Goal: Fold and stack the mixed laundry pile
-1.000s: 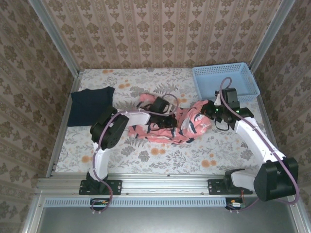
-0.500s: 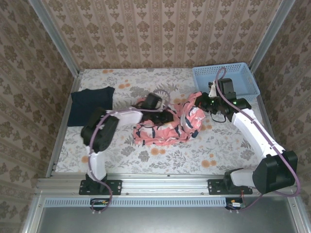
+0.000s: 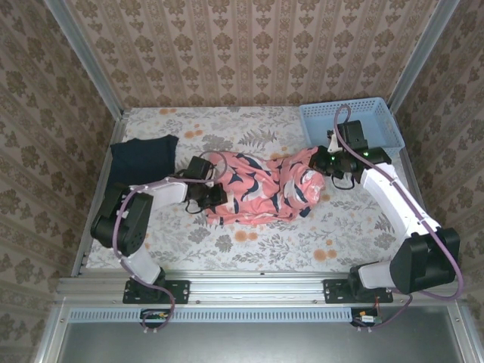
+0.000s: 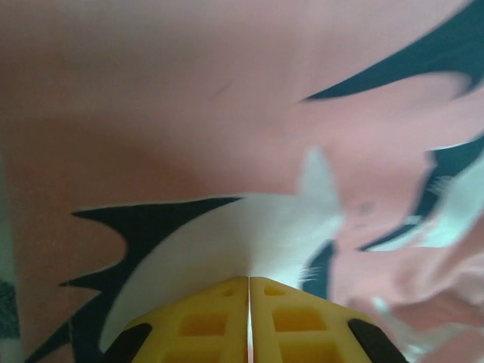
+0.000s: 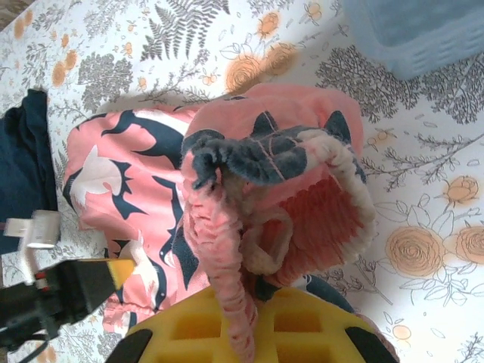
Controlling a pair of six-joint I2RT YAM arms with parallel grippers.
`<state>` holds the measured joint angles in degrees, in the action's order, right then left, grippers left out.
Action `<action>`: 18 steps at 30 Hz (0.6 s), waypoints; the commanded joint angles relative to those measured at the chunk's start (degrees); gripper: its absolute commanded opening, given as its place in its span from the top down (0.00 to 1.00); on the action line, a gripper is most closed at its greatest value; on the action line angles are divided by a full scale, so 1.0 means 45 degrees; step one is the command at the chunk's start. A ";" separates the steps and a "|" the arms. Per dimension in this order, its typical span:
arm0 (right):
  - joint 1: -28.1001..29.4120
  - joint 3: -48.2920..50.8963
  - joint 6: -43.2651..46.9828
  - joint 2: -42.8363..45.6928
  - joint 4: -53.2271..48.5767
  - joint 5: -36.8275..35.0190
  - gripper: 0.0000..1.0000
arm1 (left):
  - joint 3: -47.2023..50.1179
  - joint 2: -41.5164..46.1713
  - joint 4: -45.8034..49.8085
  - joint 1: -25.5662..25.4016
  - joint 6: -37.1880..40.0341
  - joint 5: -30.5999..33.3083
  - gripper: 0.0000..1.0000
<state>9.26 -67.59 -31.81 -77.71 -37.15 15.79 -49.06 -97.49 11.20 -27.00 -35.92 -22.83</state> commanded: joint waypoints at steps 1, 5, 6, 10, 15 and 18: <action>0.0012 -0.0677 0.0284 -0.0224 -0.0478 -0.0151 1.00 | -0.0159 -0.0468 -0.0428 -0.0220 0.0495 0.0315 0.91; 0.0243 -0.0909 0.0218 -0.0367 -0.0501 -0.0203 1.00 | -0.0590 -0.1290 -0.0654 -0.0825 0.0566 0.0203 0.93; 0.0371 -0.1033 0.0148 -0.0367 -0.0457 -0.0270 1.00 | -0.0755 -0.1504 -0.0808 -0.1043 0.0496 0.0097 0.93; 0.1327 -0.1857 -0.0249 -0.1304 -0.0107 -0.0747 1.00 | -0.1650 -0.2381 -0.1140 -0.2096 0.0142 -0.0158 0.93; 0.2610 -0.3421 -0.0721 -0.2986 0.0360 -0.1190 1.00 | -0.2157 -0.2798 -0.1562 -0.2882 -0.0441 -0.0441 0.94; 0.3167 -0.4428 -0.1206 -0.4364 0.0943 -0.1377 1.00 | -0.1872 -0.2495 -0.1658 -0.2982 -0.0537 -0.0377 0.94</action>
<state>21.96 -83.88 -34.37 -93.43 -35.90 11.73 -58.65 -108.42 2.50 -40.40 -36.80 -24.29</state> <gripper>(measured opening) 0.059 0.064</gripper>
